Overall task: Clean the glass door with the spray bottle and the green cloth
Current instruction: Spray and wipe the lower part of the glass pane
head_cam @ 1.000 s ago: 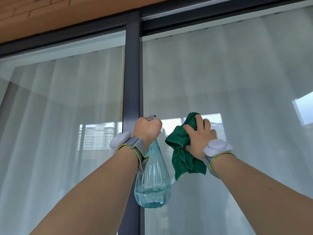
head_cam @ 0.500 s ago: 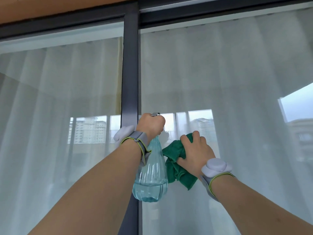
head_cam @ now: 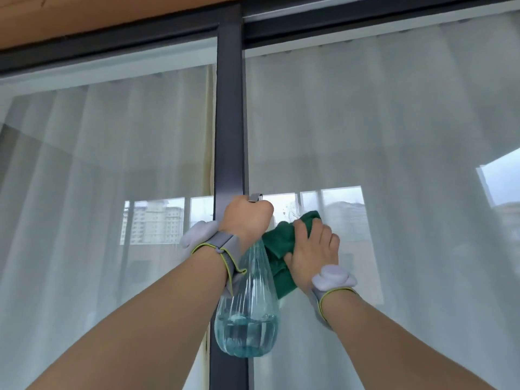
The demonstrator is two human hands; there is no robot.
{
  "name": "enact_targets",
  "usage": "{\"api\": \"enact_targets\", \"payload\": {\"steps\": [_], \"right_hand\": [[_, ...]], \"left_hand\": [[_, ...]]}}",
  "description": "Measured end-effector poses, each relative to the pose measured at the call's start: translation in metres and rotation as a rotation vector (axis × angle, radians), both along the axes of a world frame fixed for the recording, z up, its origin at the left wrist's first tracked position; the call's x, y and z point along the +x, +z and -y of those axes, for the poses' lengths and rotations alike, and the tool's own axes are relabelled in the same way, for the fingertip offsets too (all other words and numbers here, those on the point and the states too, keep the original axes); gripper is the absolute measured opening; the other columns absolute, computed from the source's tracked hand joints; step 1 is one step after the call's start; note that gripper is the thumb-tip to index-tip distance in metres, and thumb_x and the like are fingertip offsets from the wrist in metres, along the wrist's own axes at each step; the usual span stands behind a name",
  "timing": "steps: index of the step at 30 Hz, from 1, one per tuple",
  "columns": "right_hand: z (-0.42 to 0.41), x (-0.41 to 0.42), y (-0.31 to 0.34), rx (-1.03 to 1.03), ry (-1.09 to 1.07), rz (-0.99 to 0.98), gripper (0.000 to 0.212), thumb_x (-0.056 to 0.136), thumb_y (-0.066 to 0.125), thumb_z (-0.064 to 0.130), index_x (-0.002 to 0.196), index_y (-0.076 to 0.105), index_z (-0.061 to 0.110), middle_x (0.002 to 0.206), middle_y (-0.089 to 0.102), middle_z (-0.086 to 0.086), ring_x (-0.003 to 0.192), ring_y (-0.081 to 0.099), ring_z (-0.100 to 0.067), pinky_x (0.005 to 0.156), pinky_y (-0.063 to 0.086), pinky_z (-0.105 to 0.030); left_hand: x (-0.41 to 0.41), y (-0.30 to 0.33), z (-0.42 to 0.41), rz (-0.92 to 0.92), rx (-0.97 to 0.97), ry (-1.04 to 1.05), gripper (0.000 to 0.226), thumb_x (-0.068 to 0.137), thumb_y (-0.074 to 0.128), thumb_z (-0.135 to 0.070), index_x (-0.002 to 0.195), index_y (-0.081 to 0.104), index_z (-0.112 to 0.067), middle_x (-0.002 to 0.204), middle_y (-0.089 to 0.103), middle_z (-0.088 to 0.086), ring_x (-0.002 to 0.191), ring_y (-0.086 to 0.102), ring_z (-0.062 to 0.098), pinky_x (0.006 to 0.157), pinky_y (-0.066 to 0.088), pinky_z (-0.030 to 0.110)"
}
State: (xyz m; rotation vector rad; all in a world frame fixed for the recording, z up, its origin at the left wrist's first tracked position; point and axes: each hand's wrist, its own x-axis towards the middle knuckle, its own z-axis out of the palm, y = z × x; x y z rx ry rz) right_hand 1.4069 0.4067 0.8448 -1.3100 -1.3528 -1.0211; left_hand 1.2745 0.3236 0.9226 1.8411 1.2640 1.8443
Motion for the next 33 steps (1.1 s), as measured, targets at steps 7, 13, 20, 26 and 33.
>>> {"api": "enact_targets", "payload": {"steps": [7, 13, 20, 26, 33], "right_hand": [[-0.014, -0.008, 0.098, 0.062, 0.035, -0.103, 0.063, 0.084, 0.057, 0.042, 0.138, 0.034, 0.018, 0.137, 0.032, -0.02, 0.117, 0.035, -0.035, 0.095, 0.023, -0.041], [-0.026, -0.018, 0.066, 0.17, 0.056, -0.109, 0.057, 0.07, 0.072, 0.032, 0.114, 0.051, 0.004, 0.138, 0.038, -0.029, 0.121, 0.038, -0.043, 0.099, 0.023, -0.045], [-0.019, -0.019, 0.049, 0.175, -0.101, 0.108, 0.048, 0.067, 0.072, 0.047, 0.089, 0.053, 0.009, 0.099, 0.05, -0.014, 0.084, 0.045, -0.029, 0.073, 0.032, -0.04], [-0.007, -0.003, 0.126, 0.071, -0.079, -0.026, 0.059, 0.088, 0.049, 0.044, 0.14, 0.029, 0.025, 0.121, 0.038, -0.016, 0.106, 0.038, -0.032, 0.091, 0.028, -0.04], [-0.016, -0.006, 0.07, 0.174, -0.042, -0.046, 0.05, 0.076, 0.063, 0.042, 0.12, 0.048, 0.024, 0.107, 0.042, -0.016, 0.094, 0.04, -0.032, 0.08, 0.031, -0.042]], "left_hand": [[-0.025, 0.023, 0.003, 0.009, 0.097, 0.005, 0.015, 0.077, 0.059, -0.014, 0.087, 0.066, -0.006, 0.074, 0.057, 0.008, 0.067, 0.046, 0.028, 0.062, 0.034, 0.031], [-0.033, 0.026, -0.009, 0.036, 0.098, -0.043, 0.007, 0.075, 0.062, -0.01, 0.081, 0.058, -0.009, 0.074, 0.051, 0.008, 0.069, 0.04, 0.025, 0.067, 0.031, 0.035], [-0.024, 0.018, -0.007, 0.051, 0.152, -0.094, 0.021, 0.069, 0.058, -0.015, 0.063, 0.038, -0.014, 0.064, 0.041, 0.003, 0.062, 0.035, 0.026, 0.057, 0.026, 0.027], [-0.013, 0.029, -0.001, 0.068, 0.138, -0.083, 0.027, 0.054, 0.048, -0.024, 0.074, 0.056, -0.008, 0.079, 0.062, 0.011, 0.072, 0.052, 0.031, 0.064, 0.036, 0.029], [-0.016, 0.018, -0.014, 0.062, 0.107, -0.127, 0.009, 0.069, 0.057, -0.017, 0.074, 0.056, -0.01, 0.076, 0.058, 0.008, 0.065, 0.049, 0.028, 0.059, 0.034, 0.027]]}}
